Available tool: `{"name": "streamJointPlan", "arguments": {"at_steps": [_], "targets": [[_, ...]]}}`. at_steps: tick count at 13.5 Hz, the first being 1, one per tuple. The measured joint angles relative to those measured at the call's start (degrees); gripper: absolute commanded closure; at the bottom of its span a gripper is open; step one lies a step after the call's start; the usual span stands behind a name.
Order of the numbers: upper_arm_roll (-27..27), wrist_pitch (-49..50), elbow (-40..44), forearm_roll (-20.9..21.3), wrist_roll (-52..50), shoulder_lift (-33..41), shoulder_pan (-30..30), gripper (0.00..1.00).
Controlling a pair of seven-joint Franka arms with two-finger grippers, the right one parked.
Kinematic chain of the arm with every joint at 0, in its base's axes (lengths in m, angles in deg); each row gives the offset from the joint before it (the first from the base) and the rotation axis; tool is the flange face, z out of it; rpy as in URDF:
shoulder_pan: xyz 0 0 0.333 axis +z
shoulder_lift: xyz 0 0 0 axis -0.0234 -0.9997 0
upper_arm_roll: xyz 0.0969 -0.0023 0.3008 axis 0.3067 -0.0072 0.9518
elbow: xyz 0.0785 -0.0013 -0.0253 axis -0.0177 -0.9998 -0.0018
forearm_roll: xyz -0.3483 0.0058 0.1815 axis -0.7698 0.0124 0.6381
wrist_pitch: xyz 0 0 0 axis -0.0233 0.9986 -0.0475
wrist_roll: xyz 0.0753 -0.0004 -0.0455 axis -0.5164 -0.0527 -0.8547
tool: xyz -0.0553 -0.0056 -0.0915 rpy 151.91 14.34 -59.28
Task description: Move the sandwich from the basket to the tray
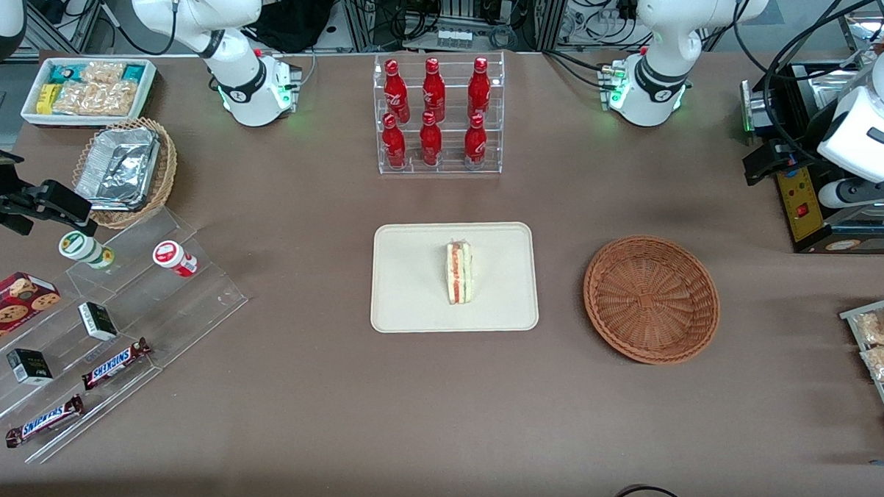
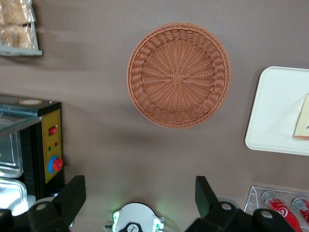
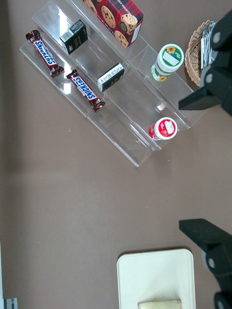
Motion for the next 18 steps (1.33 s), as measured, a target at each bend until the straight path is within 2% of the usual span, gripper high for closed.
{"name": "streamJointPlan", "arguments": {"at_steps": [11,18], "targets": [[2.67,-0.34,9.44,0.03,0.81,-6.43,-2.15,0.0],[3.82,-1.49,3.04,0.06,0.84,-0.84,-2.11,0.0]]}}
